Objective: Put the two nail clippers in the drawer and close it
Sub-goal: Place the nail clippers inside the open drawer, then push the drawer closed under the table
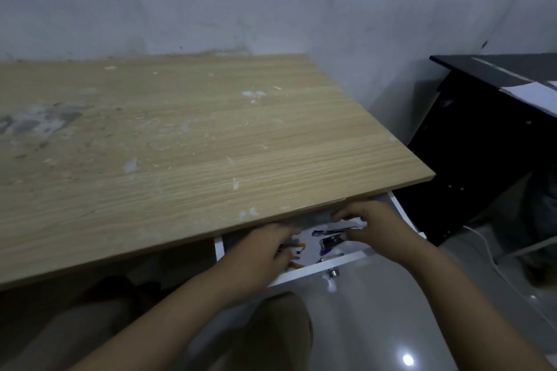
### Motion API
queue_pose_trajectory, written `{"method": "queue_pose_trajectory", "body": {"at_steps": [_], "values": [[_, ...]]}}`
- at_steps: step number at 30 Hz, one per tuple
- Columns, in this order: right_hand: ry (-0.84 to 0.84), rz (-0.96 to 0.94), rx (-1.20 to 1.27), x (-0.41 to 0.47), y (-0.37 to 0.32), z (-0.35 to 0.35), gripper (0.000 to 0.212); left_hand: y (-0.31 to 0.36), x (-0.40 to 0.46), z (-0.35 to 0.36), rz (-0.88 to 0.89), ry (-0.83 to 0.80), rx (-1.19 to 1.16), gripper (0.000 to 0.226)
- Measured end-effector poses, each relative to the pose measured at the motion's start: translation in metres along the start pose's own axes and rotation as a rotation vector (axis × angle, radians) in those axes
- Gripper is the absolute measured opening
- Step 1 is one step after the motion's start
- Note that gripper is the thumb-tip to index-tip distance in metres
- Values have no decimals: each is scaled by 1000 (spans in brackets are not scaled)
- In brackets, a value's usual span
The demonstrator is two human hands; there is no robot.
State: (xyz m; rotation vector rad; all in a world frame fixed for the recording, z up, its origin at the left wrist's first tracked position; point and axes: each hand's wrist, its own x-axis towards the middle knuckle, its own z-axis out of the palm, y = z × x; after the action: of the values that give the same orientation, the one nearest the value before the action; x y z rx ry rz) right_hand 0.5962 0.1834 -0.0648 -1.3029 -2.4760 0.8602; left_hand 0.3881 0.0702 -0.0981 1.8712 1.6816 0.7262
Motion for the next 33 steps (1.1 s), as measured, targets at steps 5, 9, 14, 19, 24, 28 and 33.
{"method": "queue_pose_trajectory", "body": {"at_steps": [5, 9, 14, 19, 24, 28, 33], "values": [[70, -40, 59, -26, -23, -5, 28, 15, -20, -14, 185, 18, 14, 40], [165, -46, 45, -48, -39, -1, 27, 23, -31, -29, 301, 84, 107, 36], [247, -21, -2, -70, -52, 14, 26, 30, -31, -51, 411, 139, 273, 37], [531, 7, 144, -86, -59, 44, 29, 33, -23, -68, 523, 90, 408, 38], [969, 262, 289, -95, -56, 95, 30, 29, -3, -81, 583, 24, 513, 37], [803, 598, 678, -90, -51, 122, 43, 20, 16, -86, 602, -5, 646, 41], [556, 647, 1104, -75, -48, 132, 34, 3, 27, -87, 517, -133, 705, 47]]}}
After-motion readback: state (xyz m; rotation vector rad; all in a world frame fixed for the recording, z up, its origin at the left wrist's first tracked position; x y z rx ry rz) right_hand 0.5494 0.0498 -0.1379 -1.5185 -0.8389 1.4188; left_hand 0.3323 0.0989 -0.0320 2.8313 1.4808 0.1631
